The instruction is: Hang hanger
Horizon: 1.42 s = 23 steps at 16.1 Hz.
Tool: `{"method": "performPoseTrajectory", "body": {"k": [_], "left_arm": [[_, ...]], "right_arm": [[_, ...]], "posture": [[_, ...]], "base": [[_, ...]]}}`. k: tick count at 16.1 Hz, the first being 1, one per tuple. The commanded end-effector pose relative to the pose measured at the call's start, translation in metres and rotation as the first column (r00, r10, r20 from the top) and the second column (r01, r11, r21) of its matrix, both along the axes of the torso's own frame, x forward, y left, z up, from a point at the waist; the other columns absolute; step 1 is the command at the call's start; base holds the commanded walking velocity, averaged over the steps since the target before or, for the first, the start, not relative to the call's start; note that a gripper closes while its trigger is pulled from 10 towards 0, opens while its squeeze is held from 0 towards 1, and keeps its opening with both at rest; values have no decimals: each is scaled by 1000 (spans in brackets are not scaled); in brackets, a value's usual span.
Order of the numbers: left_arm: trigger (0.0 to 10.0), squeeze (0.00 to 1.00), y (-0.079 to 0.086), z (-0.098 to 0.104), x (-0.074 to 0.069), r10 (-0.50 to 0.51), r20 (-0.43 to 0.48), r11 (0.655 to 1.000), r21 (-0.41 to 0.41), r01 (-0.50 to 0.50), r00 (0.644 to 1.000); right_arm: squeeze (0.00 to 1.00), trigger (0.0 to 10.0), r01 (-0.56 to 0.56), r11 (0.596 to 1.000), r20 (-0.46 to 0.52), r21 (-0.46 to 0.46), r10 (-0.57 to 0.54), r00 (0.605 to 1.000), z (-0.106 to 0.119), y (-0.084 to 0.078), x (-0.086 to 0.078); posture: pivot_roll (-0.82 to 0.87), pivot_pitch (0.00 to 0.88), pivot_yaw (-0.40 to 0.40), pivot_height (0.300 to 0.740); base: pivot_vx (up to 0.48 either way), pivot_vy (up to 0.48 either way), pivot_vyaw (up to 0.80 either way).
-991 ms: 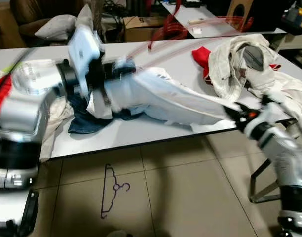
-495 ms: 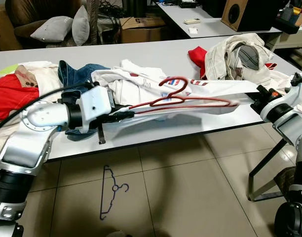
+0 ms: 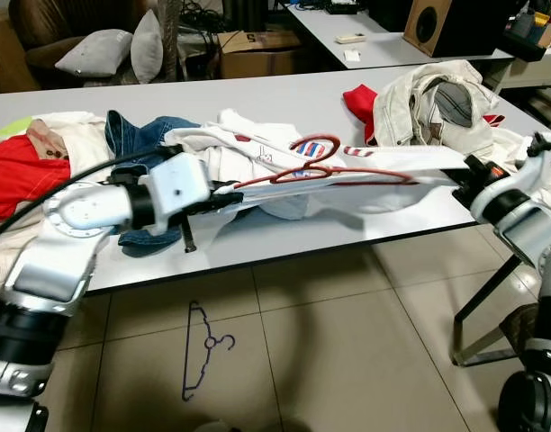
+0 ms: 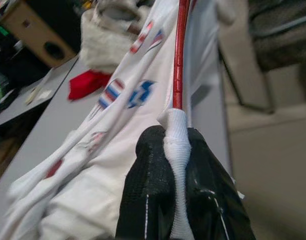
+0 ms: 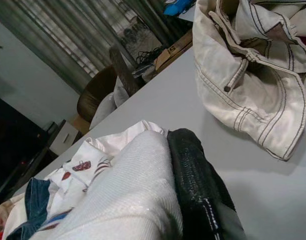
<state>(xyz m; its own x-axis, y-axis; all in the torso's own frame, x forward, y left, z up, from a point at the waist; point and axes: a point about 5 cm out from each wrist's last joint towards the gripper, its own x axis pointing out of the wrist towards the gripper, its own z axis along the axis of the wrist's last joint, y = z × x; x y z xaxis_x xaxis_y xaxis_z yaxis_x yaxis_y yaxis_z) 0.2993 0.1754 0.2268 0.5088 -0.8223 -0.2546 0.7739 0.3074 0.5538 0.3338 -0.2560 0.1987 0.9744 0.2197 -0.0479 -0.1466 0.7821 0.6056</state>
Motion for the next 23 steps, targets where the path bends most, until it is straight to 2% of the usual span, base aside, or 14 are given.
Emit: {"method": "performPoseTrajectory", "body": {"k": [1,4,5,8,13,14,15,16,17,19,20,21,23], "left_arm": [[0,0,6,5,-6,-36,-3,999,-27,36,999],[0,0,11,2,-8,-36,-30,999,-30,35,999],[0,0,15,-2,-6,-1,-29,1000,-10,1,1000],[0,0,17,-4,-6,11,-43,999,-31,-13,999],[0,0,20,-19,6,133,-17,985,115,-130,991],[0,0,20,-22,10,176,-2,972,160,-173,984],[0,0,20,-23,13,208,13,963,170,-207,978],[0,0,17,-18,22,286,61,946,140,-292,956],[0,0,15,-15,23,301,77,945,110,-308,951],[0,0,13,-13,23,310,88,941,111,-319,947],[0,0,6,-17,19,279,82,948,137,-288,957],[0,0,-11,-23,12,214,49,965,148,-219,976],[0,0,-36,-38,3,122,-17,973,198,-117,992]], "right_arm": [[0,0,45,999,-4,-1,-45,999,1,-13,-4],[0,0,44,999,-9,-4,-44,999,0,-13,-3],[0,0,36,999,-7,-4,-36,999,1,-11,-2],[0,0,27,1000,-5,-4,-27,1000,2,-9,-2],[0,0,10,1000,15,16,-11,1000,8,-3,-1],[0,0,2,1000,25,23,-2,1000,11,1,-2],[0,0,-5,1000,29,27,4,1000,12,4,-2],[0,0,-26,999,35,28,25,999,13,12,-4],[0,0,-42,999,34,16,42,999,13,16,-6],[0,0,-49,999,26,-15,49,998,11,21,-8],[0,0,-65,997,25,-31,66,998,11,28,-10],[0,0,-93,995,35,-26,94,995,14,41,-11],[0,0,-133,991,73,-5,133,988,26,60,-11]], "posture": [[-76,0,-13,740],[-72,0,-19,740],[-73,0,-20,740],[-72,0,-22,740],[-68,0,-24,740],[-64,0,-24,740],[-64,0,-24,740],[-63,0,-22,740],[-64,0,-19,740],[-60,0,-17,740],[-59,0,-17,740],[-56,0,-16,740],[-53,0,-13,740]], "base": [[0,0,0],[0,0,0],[0,0,0],[0,0,0],[0,0,0],[0,0,0],[0,0,0],[0,0,0],[0,0,0],[0,0,0],[0,0,0],[0,0,0],[0,0,0]]}}
